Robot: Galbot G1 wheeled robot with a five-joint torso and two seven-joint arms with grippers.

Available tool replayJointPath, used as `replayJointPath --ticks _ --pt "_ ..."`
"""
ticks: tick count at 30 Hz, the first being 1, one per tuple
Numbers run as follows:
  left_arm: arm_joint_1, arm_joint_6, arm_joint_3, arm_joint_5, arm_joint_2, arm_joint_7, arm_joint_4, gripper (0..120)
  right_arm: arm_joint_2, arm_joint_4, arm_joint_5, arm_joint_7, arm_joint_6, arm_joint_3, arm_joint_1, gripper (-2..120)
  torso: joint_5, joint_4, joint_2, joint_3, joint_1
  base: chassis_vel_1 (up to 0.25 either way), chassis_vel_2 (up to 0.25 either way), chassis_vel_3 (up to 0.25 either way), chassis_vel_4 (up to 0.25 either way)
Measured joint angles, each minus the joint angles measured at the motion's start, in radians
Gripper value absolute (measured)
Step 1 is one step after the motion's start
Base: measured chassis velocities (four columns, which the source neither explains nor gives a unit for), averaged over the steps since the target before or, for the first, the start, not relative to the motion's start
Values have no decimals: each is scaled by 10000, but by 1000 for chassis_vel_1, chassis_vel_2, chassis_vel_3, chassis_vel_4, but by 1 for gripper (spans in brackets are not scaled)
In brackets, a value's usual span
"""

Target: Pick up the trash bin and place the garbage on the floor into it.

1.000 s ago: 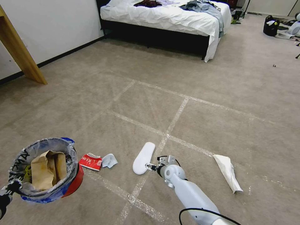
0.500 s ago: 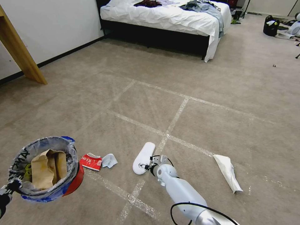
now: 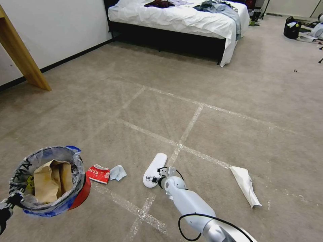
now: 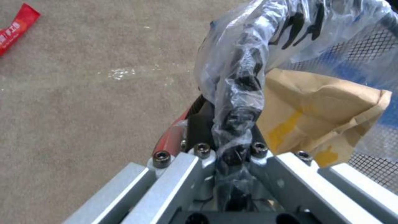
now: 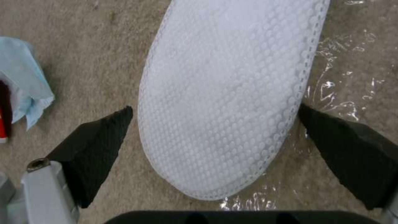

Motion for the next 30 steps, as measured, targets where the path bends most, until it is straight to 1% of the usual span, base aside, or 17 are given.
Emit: replayJointPath --ticks 9,12,24,30 --pt "30 -1 25 2 -19 -2 -71 0 -1 -296 -229 -391 420 15 17 100 -2 -1 3 -2 -1 0 0 0 0" --pt "38 0 62 1 -38 -2 -145 0 -23 -384 -254 -617 687 -37 17 100 -4 -4 1 2 0 0 0 0 0" --pt "52 -16 131 17 -88 -1 -208 0 -46 -498 -343 -847 1115 -294 -13 99 -8 -7 -1 3 0 0 0 0 0" --pt "16 -21 153 41 -89 0 -191 0 -71 -397 -369 -910 1291 -441 -113 93 -13 -11 -3 4 1 0 0 0 0"
